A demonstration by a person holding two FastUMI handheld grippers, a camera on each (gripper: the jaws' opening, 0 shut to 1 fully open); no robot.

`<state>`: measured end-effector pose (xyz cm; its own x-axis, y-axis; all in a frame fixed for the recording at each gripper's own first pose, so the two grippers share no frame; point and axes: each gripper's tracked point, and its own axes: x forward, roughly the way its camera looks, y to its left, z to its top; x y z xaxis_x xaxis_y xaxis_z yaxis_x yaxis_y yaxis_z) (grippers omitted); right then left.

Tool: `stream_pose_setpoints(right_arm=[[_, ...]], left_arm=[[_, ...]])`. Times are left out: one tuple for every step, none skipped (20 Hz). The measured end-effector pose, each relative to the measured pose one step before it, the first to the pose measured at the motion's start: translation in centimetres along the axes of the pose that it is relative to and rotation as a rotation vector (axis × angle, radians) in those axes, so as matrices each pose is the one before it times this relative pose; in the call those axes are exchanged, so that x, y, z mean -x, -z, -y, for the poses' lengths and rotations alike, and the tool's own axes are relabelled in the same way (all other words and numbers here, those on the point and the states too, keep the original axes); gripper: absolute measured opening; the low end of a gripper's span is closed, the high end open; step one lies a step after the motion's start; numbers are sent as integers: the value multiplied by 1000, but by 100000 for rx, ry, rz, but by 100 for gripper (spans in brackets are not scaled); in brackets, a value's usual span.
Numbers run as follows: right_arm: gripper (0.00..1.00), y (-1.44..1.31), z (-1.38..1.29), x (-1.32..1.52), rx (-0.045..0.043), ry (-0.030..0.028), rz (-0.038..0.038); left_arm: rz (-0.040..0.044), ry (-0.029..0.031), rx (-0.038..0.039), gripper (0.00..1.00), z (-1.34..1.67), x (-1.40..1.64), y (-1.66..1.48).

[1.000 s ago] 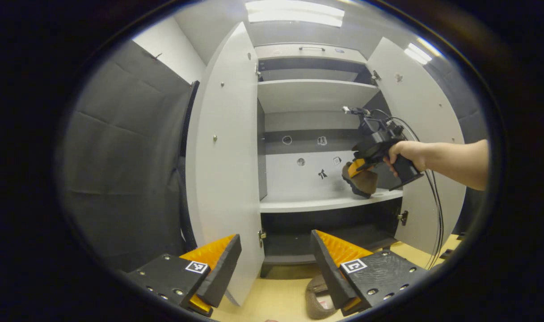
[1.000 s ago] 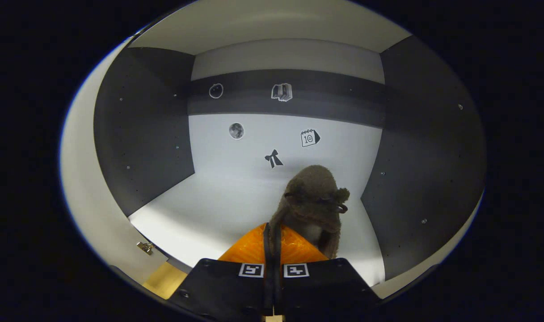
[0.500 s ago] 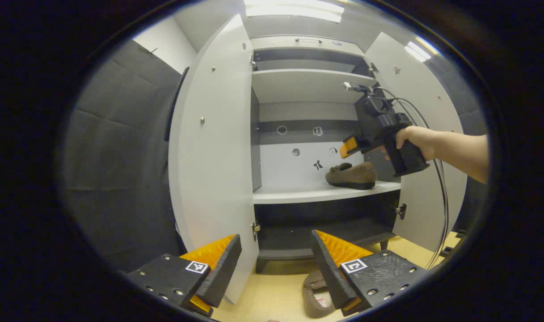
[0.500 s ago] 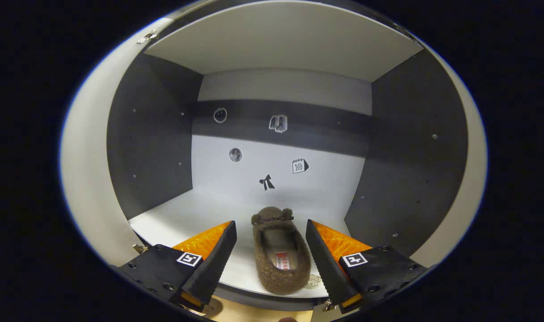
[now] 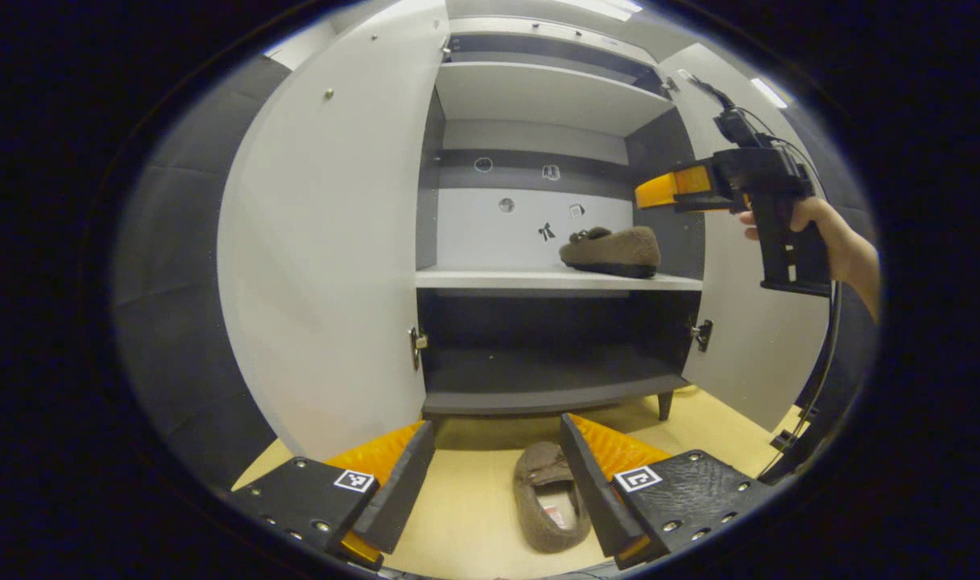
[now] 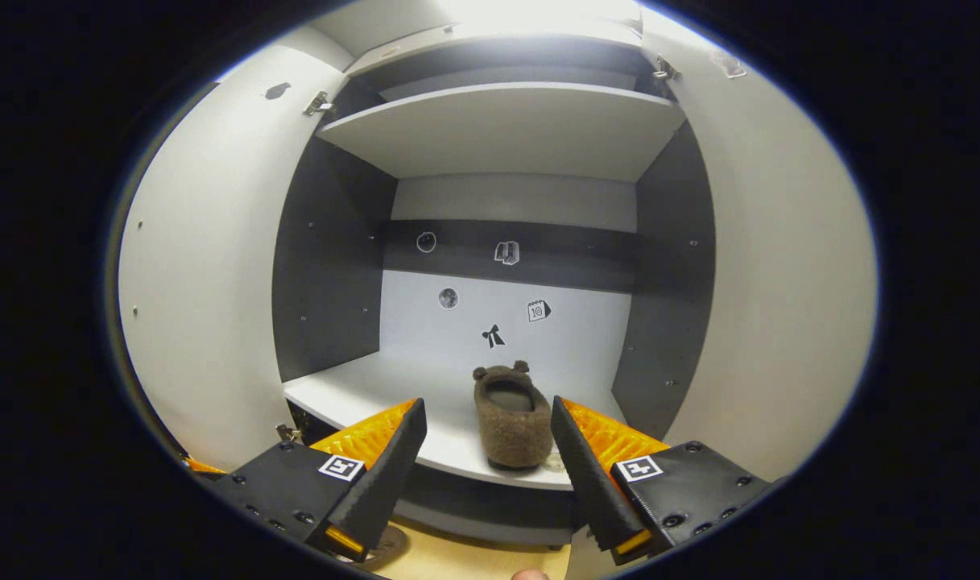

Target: Grab one shoe with the right hand and put it into the shoe cabinet, grab the other shoe with the left hand and put it into the shoe cabinet; then close the right door with the right hand and the left door with the left hand.

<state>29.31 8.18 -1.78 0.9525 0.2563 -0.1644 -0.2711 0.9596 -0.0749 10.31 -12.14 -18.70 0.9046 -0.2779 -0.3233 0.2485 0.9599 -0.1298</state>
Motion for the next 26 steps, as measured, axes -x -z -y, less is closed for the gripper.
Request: stream_pose_setpoints(right_arm=[[98,540,-86,845,-412,300,704],[98,433,-108,847,-688,-6,556],[97,667,-176,726,-362,-324,-208],[97,555,-170,691,262,-281,-607],[98,678,-10,533,480,359,-660],[97,631,-163,558,383,4,-1235],[97,496,-360,572,21,-632,-721],[97,458,-362,583,27,-676,-624],[97,428,-147,266,265,-354,-1058],[98,295,-123,383,125,76,-484],[98,303,-164,509,102,-107,-311],[97,143,-256,523,22,-532,81],[98,91,-282,414,269,-1003,496],[98,80,-181,352,541,-350,241],[98,239,-13,205,415,-63,-268],[98,168,-202,265,65,-254,-259],[98,91,-201,176,-163,-187,-285],[98,125,-164,189,-70,-215,-490],[98,211,-169,93,-241,-636,-307],[98,43,-198,216,-349,-557,-57],[98,186,17,92,-68,-30,-419],[98,125,60,188,81,342,-373],[98,34,51,144,2,330,-58],[98,115,21,172,-139,437,-106],[98,156,43,96,-125,89,-379],[98,149,38,106,-295,245,-540]], left_arm=[[-2587,1194,-483,91,258,-458,1100],[-2994,1806,-584,91,275,-417,1114],[-3042,1442,-166,91,255,-441,1097],[-3136,1170,136,91,39,-201,941],[-2721,614,515,96,-88,-369,820],[-2989,676,788,92,145,-698,1067],[-2763,577,691,92,90,-502,861],[-2561,493,502,92,116,-684,888],[-2953,376,42,96,54,-576,844],[-2992,-118,-408,96,49,-595,1111],[-3014,-452,-626,96,-199,-657,934],[-2617,-51,-87,92,84,-767,859],[-2785,477,641,92,127,-810,798],[-2549,295,560,92,-14,-692,784],[-2210,-170,146,97,-140,-662,624],[-1549,4,-141,96,77,-461,282],[-1376,-57,-315,92,-13,-447,261],[-1302,-95,-224,92,-98,-499,276],[-1491,-279,9,97,-103,-255,209],[-716,78,274,89,38,-315,133],[-339,-83,490,85,70,-467,-43],[-846,233,233,81,206,-407,179],[-705,-39,-292,62,84,-304,80],[-1763,470,-535,58,239,-255,400],[-1810,1900,-679,54,364,-191,336],[-2115,2616,339,48,656,-114,449]])
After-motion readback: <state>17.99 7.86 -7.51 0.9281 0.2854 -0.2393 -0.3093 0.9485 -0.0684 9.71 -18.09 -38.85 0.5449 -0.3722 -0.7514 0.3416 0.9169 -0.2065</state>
